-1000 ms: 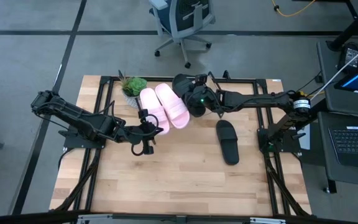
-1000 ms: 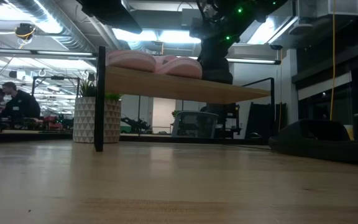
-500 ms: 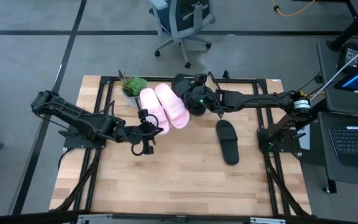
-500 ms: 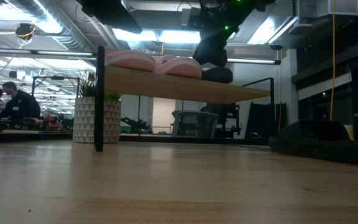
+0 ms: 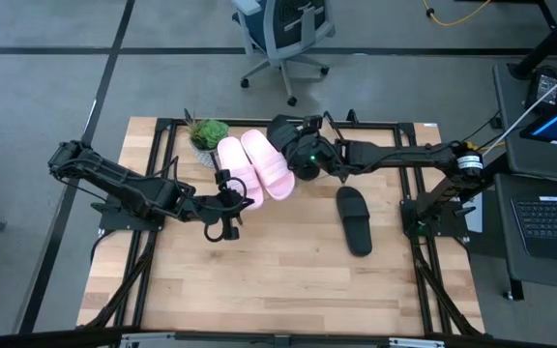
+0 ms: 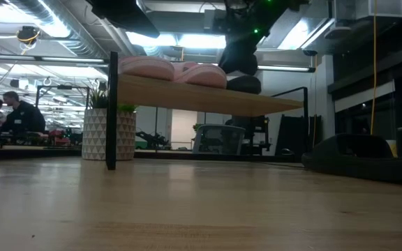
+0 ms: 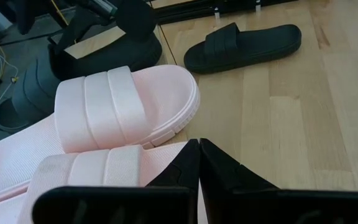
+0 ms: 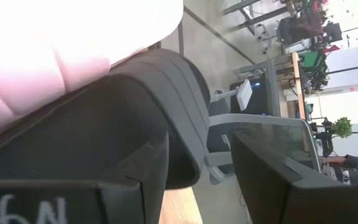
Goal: Pick and place slides into the shelf
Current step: Put the left black slide on the shelf, then put the black slide on the shelf
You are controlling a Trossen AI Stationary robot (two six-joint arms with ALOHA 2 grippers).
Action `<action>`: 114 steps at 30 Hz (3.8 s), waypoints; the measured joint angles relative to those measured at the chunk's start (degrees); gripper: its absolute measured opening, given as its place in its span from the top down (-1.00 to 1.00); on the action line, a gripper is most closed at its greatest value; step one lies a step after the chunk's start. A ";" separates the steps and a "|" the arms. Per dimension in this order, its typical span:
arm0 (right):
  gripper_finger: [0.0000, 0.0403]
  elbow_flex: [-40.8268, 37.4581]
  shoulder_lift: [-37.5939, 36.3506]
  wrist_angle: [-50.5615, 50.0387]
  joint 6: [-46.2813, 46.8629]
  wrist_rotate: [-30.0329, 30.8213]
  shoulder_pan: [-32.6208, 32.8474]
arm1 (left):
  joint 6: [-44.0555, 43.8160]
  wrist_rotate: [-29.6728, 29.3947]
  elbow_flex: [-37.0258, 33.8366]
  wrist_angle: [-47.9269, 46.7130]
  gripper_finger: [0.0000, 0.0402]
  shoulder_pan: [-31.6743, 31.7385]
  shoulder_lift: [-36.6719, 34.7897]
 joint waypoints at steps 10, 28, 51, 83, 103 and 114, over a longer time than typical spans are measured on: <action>0.27 7.34 0.00 -14.83 2.95 0.13 -0.02 | 0.00 0.00 0.00 0.00 0.98 -0.01 0.00; 0.98 9.03 -0.07 -31.26 14.65 -13.04 -6.68 | -0.07 0.00 0.00 0.00 0.98 0.00 0.00; 0.99 4.30 0.17 -33.32 19.87 -16.11 -6.75 | -0.22 0.02 0.00 0.00 0.98 -0.02 -0.02; 1.00 4.25 -0.29 -31.38 17.39 -24.40 -5.81 | -0.22 0.02 0.00 0.02 0.98 0.00 -0.02; 1.00 4.24 -8.59 -48.37 31.86 -18.51 0.73 | -0.20 0.02 0.00 0.02 0.98 0.00 -0.02; 1.00 1.79 -12.27 -50.38 46.48 -15.76 18.52 | -0.22 0.07 0.00 0.00 0.98 -0.06 -0.02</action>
